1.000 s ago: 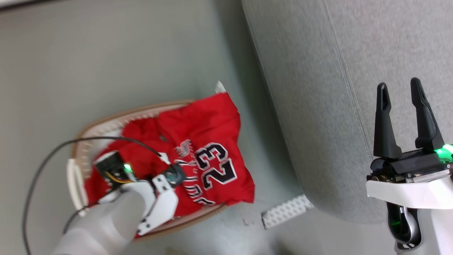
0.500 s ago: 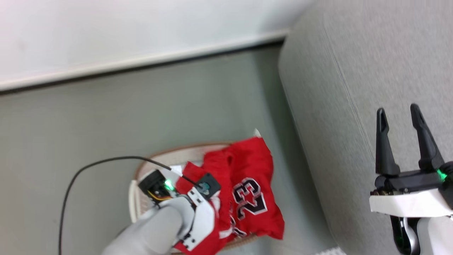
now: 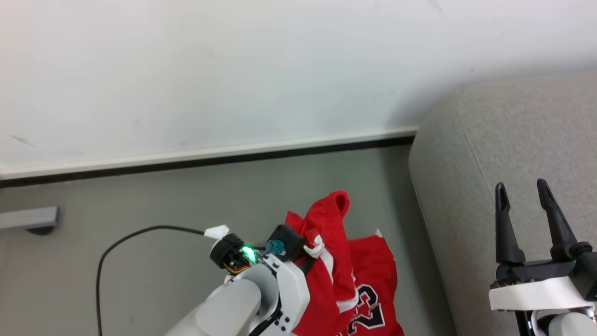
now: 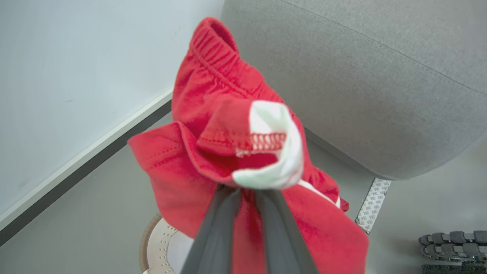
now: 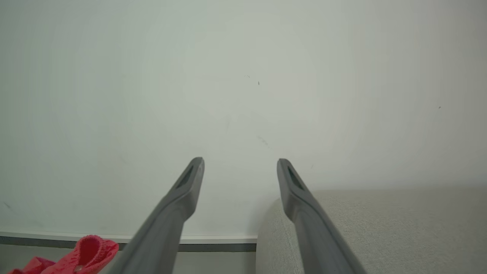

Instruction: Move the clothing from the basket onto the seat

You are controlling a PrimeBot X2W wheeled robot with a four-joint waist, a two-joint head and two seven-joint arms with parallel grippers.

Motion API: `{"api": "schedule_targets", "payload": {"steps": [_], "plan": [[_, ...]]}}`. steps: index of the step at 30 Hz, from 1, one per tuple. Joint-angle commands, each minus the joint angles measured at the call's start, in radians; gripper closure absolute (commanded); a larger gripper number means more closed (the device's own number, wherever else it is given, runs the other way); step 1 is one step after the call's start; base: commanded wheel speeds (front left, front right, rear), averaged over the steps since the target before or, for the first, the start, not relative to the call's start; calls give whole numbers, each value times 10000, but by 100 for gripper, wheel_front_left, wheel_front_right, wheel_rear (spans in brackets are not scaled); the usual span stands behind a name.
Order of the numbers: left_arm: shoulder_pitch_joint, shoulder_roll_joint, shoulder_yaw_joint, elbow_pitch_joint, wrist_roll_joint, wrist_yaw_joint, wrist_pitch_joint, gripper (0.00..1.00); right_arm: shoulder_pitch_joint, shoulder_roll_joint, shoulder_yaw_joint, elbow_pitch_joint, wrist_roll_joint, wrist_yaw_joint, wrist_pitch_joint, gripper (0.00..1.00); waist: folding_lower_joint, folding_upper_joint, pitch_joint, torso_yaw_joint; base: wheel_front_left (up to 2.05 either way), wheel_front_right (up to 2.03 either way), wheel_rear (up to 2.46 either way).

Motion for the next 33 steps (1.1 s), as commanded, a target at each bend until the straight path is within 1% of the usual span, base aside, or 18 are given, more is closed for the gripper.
{"api": "schedule_targets", "payload": {"steps": [1,11,15,19,21,22,24,33], "plan": [[55,18,36,-95,-157,19,-125,100,150,-42,-19,57,-93,-21,1,0,2,0,-405,322,0,0,0],[-31,74,958,-1430,-1474,17,-606,100,708,-42,278,389,-103,-21,1,0,2,0,-1270,715,0,0,0],[-147,269,1241,-2176,-1556,178,-690,100,908,-42,382,468,4,-21,1,0,2,0,-1495,803,0,0,0],[-124,447,1520,-3038,-1870,231,-595,100,1052,-42,460,548,63,-21,1,0,2,0,-1655,871,0,0,0],[-15,514,1672,-3474,-2206,210,-475,100,1041,-42,537,568,88,-21,1,0,2,0,-1724,877,0,0,0],[0,595,1700,-3671,-2174,212,-426,100,1050,-42,573,570,117,-21,1,0,2,0,-1758,874,0,0,0],[37,769,1753,-4014,-2179,290,-341,100,1031,-42,676,531,226,-21,1,0,2,0,-1799,853,0,0,0],[377,1174,1938,-5113,-2533,638,56,100,1047,-40,1106,439,423,-21,1,0,2,0,-1802,813,0,0,0]]}}
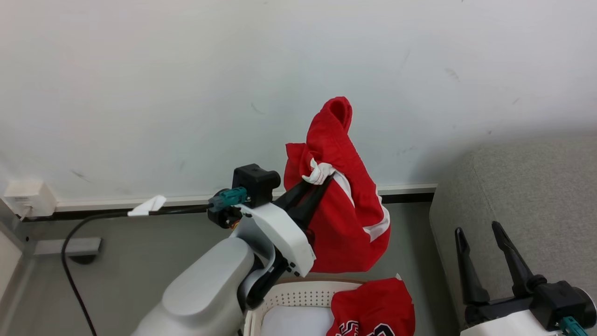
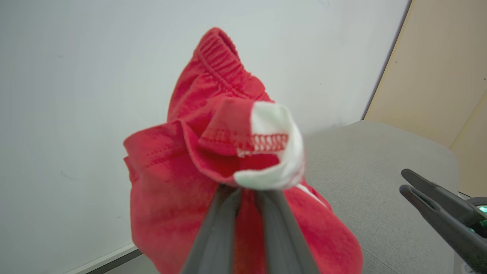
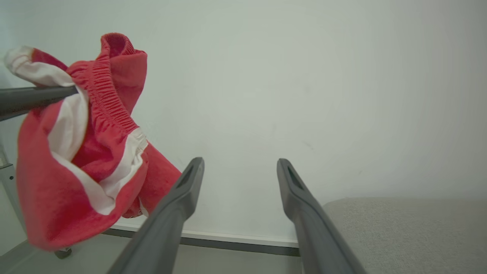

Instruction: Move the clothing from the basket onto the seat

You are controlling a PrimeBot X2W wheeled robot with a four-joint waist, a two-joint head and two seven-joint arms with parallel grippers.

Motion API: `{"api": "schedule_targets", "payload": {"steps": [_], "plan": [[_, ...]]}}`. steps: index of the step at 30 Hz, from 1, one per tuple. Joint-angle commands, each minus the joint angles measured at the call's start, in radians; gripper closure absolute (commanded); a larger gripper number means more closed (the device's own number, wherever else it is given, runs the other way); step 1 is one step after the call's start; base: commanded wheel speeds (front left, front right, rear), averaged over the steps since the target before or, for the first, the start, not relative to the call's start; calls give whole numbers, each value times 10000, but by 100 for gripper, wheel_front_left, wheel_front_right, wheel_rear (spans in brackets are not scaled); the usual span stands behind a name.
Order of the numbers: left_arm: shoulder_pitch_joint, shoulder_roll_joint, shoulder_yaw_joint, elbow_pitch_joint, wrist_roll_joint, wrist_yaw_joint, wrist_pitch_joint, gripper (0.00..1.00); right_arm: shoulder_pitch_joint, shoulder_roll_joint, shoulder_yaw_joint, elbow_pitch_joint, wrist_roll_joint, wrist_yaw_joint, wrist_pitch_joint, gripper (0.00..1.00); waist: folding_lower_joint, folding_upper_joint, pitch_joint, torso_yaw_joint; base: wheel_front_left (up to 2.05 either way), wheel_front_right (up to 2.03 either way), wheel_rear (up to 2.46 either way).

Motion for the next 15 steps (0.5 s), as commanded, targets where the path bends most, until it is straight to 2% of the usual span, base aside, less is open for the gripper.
{"api": "schedule_targets", "payload": {"steps": [1,6,15], "plan": [[151,71,15,-123,-83,55,13,100,61,-38,73,-84,125,-21,1,0,1,-1,19,1,0,0,0],[230,260,35,-485,-111,191,101,100,-25,-33,595,-262,254,-21,1,0,1,-1,90,1,0,0,0],[320,398,-5,-791,-176,309,200,100,-449,-730,2974,-294,731,-21,1,0,1,-1,197,59,0,0,0]]}}
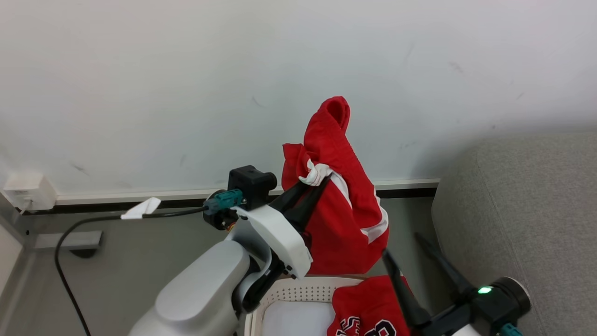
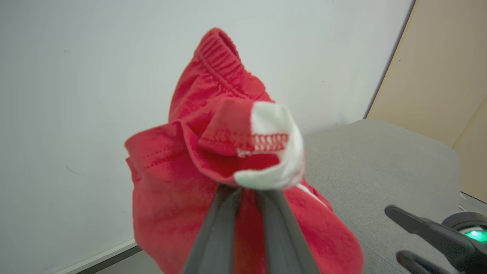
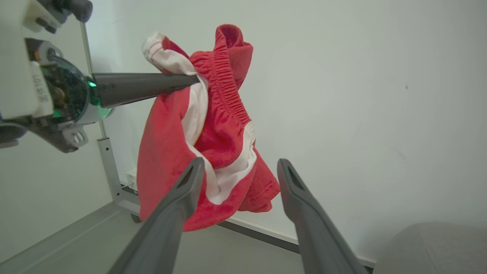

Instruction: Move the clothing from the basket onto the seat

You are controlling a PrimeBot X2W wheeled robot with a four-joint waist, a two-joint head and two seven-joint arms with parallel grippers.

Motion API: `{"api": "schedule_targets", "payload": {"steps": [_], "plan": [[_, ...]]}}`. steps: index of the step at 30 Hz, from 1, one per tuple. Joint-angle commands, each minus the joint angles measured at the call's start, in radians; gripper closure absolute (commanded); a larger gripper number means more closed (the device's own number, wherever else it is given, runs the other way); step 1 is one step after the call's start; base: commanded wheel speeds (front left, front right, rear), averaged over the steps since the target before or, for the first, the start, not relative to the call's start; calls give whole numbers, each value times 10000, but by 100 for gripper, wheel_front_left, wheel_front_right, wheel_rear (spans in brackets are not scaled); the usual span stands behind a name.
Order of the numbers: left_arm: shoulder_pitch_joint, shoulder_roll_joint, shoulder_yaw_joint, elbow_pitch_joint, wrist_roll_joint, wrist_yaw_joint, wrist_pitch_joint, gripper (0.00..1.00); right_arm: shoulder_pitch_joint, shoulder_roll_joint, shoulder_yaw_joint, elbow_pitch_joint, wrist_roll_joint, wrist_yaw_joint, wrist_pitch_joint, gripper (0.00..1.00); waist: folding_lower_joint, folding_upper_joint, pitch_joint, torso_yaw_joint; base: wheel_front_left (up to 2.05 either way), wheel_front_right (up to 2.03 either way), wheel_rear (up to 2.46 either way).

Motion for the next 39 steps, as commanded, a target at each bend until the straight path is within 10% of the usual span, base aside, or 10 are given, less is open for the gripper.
{"api": "schedule_targets", "payload": {"steps": [1,30,31,33,39], "plan": [[123,50,-14,-60,-146,38,23,100,-233,-177,297,36,127,-21,1,0,0,-1,10,20,0,0,0],[245,-772,-1079,260,-143,-379,202,100,-3759,-18,4459,4794,2492,-21,3,0,0,-1,-147,1542,0,0,0],[244,-787,-1084,277,-155,-389,204,100,-3769,7,4460,4827,2568,-21,3,16,0,-1,-157,1571,0,0,0],[244,-799,-1099,296,-187,-402,200,100,-3713,58,4467,4724,2693,-21,3,100,0,-1,-173,1614,0,0,0],[317,-745,-1075,424,-277,-367,122,100,-3170,-120,4010,4180,2818,-21,3,100,0,-1,-240,1598,0,0,0]]}}
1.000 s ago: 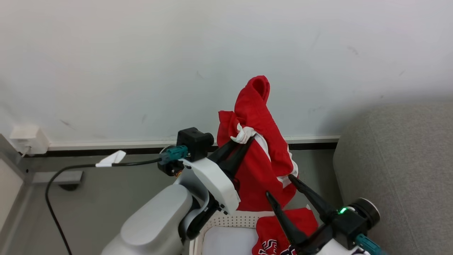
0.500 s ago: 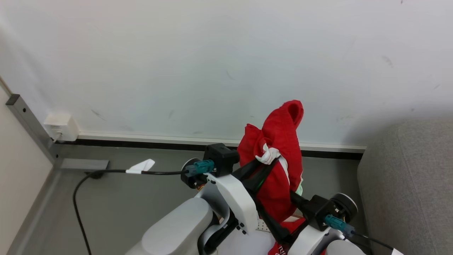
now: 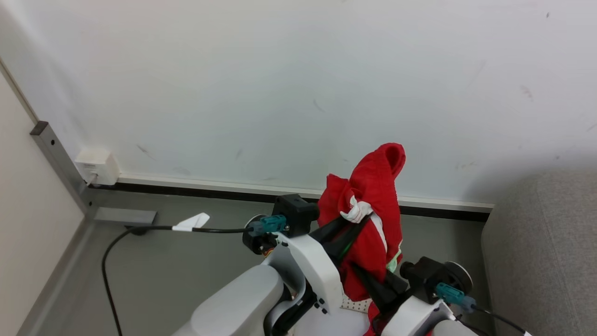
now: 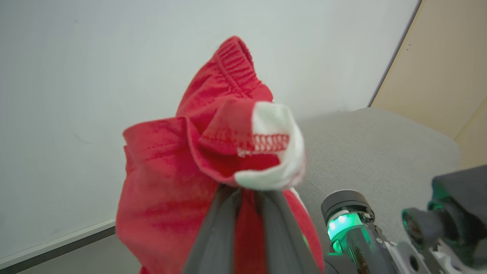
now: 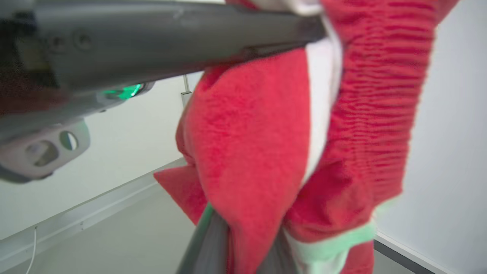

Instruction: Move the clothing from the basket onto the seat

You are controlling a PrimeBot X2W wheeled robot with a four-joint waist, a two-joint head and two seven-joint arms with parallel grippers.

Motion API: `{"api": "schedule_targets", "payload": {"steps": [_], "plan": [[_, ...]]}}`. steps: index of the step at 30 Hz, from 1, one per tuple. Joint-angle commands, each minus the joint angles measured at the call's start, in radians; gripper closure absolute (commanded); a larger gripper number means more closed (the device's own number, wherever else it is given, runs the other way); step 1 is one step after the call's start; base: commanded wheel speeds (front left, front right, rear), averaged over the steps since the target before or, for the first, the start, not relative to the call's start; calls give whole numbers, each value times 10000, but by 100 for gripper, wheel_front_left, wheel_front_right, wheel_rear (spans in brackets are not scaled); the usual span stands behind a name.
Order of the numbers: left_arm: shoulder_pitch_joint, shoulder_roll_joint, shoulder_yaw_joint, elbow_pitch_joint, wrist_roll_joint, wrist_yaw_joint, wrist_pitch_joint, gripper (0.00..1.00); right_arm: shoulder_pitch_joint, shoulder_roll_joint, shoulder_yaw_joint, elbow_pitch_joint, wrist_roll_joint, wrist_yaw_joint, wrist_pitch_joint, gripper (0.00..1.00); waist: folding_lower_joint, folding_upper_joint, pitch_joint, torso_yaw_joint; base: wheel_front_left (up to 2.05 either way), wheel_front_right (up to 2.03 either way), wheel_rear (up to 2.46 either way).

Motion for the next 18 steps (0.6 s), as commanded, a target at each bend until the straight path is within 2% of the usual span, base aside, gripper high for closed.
{"api": "schedule_targets", "payload": {"steps": [1,14,15,16,17,18], "plan": [[139,56,43,33,-121,24,-43,100,183,-87,-88,-77,12,-21,1,100,-1,0,-11,-25,0,0,0],[258,315,107,-107,-148,236,-176,100,1150,-239,-1496,-1376,-746,-21,-2,100,-1,0,69,-510,0,0,0],[265,331,103,-144,-138,250,-166,88,1216,-264,-1578,-1494,-815,-21,0,100,-1,0,81,-569,0,0,0],[277,338,105,-184,-121,280,-169,59,1268,-308,-1668,-1614,-876,-21,-2,100,-1,0,92,-628,0,0,0],[299,344,105,-234,-116,318,-197,5,1348,-359,-1761,-1752,-901,-21,-2,100,-1,0,101,-689,0,0,0],[326,357,107,-290,-124,347,-225,0,1424,-415,-1867,-1846,-940,-21,0,100,-1,0,109,-756,0,0,0]]}}
